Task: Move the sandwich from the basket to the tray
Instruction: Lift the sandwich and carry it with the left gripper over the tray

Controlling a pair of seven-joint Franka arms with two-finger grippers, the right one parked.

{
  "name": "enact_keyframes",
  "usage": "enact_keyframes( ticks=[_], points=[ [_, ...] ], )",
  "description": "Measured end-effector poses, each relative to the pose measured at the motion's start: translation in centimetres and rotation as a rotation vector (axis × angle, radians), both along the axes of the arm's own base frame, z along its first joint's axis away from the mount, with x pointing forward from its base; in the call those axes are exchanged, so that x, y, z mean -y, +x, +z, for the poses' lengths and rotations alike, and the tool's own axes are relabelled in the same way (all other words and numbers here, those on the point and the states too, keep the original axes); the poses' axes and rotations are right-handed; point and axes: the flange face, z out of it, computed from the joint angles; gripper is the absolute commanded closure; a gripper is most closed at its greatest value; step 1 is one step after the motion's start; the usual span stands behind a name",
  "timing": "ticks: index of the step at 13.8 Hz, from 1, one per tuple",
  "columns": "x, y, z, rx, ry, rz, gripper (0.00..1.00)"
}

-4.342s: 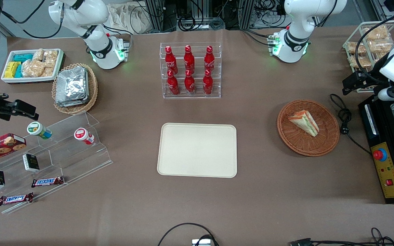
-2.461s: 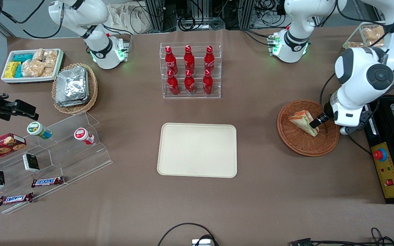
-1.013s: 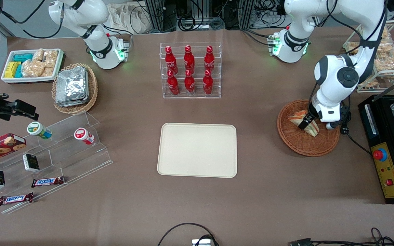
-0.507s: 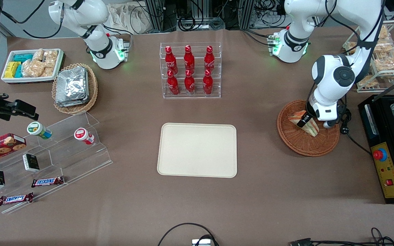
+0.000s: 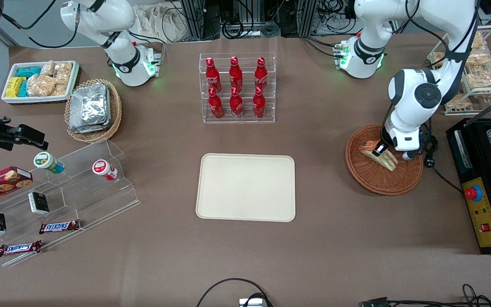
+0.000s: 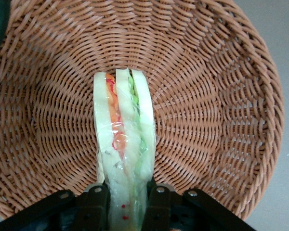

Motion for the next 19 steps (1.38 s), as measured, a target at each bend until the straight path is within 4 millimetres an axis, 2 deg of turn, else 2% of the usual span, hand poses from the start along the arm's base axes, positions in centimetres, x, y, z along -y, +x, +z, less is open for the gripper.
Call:
enact_keyframes(
  ticks=[2,4,7,10,13,16,19],
  points=[
    [0.1,-0.1,0.9,-0.006,0.024,-0.051,0.76],
    [0.3,-0.3,2.7,-0.027,0.049,-0.144,0.76],
    [0.2,-0.5,5.7,-0.050,0.070,-0.332,0.76],
    [0.6,-0.3,7.4,-0.043,0.084,-0.524,0.76],
    [2.2,0.7,9.0,-0.043,0.094,-0.695,0.75],
    [3.8,2.5,12.5,-0.039,0.038,-0.811,0.75],
    [6.8,3.7,15.8,-0.040,0.024,-0.888,0.75]
  ],
)
